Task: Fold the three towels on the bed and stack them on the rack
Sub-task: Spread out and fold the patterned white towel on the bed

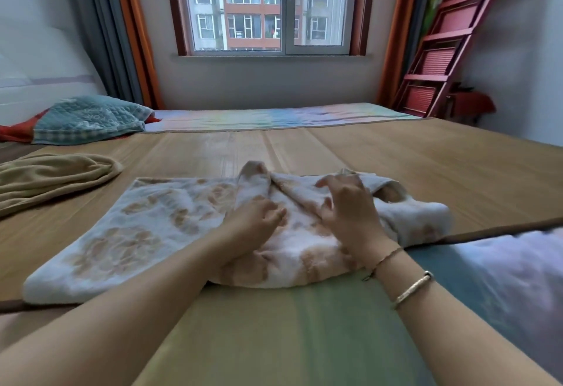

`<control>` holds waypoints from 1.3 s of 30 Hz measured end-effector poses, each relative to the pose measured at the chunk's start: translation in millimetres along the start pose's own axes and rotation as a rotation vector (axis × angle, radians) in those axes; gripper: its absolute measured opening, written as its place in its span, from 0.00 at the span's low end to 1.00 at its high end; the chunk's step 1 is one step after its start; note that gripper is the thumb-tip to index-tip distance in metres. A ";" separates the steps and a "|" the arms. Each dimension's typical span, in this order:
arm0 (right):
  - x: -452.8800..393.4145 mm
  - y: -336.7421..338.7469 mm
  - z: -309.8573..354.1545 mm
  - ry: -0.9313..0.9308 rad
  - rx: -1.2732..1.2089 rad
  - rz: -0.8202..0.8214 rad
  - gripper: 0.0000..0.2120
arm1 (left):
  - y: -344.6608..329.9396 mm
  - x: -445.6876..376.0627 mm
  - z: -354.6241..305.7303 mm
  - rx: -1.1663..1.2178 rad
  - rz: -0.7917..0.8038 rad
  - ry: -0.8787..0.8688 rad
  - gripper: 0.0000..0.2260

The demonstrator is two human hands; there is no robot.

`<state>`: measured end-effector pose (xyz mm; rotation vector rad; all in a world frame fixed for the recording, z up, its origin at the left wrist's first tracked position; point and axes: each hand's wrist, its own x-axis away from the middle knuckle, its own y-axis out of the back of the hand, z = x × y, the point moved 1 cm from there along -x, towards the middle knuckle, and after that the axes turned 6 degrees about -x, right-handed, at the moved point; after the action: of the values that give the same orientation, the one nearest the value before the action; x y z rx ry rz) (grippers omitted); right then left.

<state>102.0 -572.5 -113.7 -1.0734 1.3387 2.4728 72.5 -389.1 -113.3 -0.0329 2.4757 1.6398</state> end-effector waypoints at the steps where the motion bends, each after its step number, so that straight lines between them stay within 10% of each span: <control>1: -4.0 8.3 -12.3 -0.081 0.046 0.019 0.19 | -3.0 -7.5 -7.1 0.050 0.003 0.002 0.16; 9: -42.7 18.9 -120.3 -0.567 -0.022 0.312 0.35 | -53.2 -82.6 -41.0 0.708 0.015 0.151 0.23; 17: -30.5 19.2 -99.2 -0.049 -0.298 0.382 0.11 | -53.8 -102.7 -20.9 0.916 -0.020 0.085 0.17; 21: -57.4 41.6 -98.8 -0.494 -0.707 0.530 0.10 | -58.4 -105.2 -1.2 0.933 0.124 0.266 0.29; 26: -89.4 16.4 -144.5 -0.323 0.085 0.509 0.24 | -59.5 -109.5 -1.2 1.019 0.159 0.355 0.27; 30: -105.6 -5.2 -165.0 -0.388 0.226 0.305 0.08 | -45.9 -123.8 -16.3 0.804 0.131 0.271 0.07; 35: -105.1 6.6 -184.8 -0.806 -0.475 0.067 0.06 | -39.4 -153.6 -45.4 0.888 0.021 0.286 0.03; 39: -87.1 33.8 -185.2 -0.943 -0.811 0.319 0.23 | -54.1 -160.9 -72.3 1.154 0.188 0.381 0.14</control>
<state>249.2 -718.0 -100.1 0.3692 0.2190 3.1298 227.6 -488.9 -110.3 0.0426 3.3840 0.0185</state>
